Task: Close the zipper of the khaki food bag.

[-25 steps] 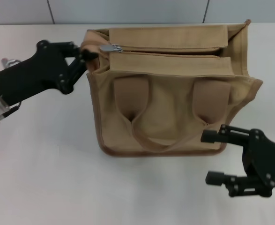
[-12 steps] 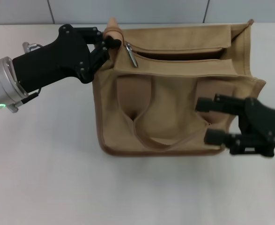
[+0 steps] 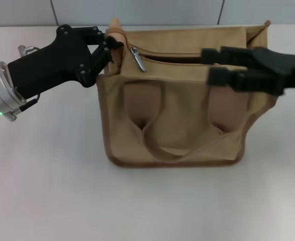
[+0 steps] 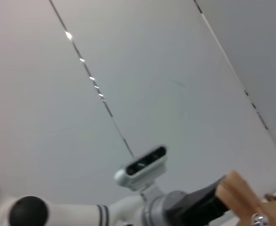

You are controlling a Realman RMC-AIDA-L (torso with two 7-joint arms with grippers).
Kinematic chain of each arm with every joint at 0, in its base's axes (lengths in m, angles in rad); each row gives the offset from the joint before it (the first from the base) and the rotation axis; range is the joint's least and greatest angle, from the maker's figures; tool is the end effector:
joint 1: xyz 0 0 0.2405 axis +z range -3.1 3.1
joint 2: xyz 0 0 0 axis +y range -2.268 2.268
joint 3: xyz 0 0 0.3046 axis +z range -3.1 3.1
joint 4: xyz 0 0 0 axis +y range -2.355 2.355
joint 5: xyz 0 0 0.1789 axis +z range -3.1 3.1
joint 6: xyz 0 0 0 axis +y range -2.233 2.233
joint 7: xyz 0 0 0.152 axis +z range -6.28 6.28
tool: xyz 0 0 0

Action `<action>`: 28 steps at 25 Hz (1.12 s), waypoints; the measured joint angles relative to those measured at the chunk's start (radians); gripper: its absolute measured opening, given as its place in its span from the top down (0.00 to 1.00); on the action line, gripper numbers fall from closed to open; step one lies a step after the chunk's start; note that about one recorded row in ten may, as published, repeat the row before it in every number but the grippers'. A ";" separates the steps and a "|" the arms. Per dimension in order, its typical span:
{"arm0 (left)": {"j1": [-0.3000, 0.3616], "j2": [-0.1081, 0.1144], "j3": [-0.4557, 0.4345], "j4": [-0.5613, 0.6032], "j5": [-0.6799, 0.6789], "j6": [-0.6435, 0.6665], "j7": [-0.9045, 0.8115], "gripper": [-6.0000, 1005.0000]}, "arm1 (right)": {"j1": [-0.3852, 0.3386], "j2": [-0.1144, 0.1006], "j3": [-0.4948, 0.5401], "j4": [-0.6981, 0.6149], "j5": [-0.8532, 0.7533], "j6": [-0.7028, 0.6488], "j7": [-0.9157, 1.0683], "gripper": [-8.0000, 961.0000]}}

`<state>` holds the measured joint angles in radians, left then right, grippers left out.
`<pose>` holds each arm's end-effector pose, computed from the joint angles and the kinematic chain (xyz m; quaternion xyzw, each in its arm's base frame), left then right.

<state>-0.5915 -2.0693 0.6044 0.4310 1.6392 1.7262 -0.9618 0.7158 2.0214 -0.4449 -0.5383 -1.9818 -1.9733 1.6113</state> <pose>-0.2261 0.3385 -0.0093 -0.8730 -0.0508 -0.4452 0.1927 0.2021 0.3366 0.0118 0.8893 -0.2241 -0.3952 0.0532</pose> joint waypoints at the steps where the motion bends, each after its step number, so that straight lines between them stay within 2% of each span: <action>1: 0.000 0.000 0.000 0.000 0.000 0.000 0.000 0.95 | 0.000 0.000 0.000 0.000 0.000 0.000 0.000 0.16; 5: -0.001 0.000 0.001 0.000 -0.002 0.004 0.001 0.95 | 0.046 0.017 -0.072 0.000 0.002 0.127 0.039 0.20; 8: -0.001 0.000 0.003 -0.001 -0.003 0.007 0.002 0.95 | 0.065 0.024 -0.101 0.000 0.003 0.158 0.050 0.23; 15: -0.007 0.000 0.008 -0.002 -0.003 0.012 0.003 0.95 | 0.117 0.044 -0.164 -0.003 0.004 0.224 0.090 0.48; 19: -0.009 0.000 0.008 -0.002 -0.003 0.014 0.003 0.95 | 0.122 0.047 -0.167 -0.003 0.004 0.240 0.101 0.62; 23: -0.015 -0.003 0.008 -0.002 -0.003 0.015 0.003 0.95 | 0.127 0.051 -0.175 -0.006 0.004 0.249 0.110 0.62; 28: -0.036 -0.004 0.008 -0.027 -0.005 0.016 0.011 0.95 | 0.131 0.058 -0.241 -0.013 0.007 0.297 0.131 0.63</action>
<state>-0.6275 -2.0732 0.6121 0.4036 1.6346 1.7423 -0.9505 0.8471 2.0791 -0.6857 -0.5515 -1.9745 -1.6762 1.7426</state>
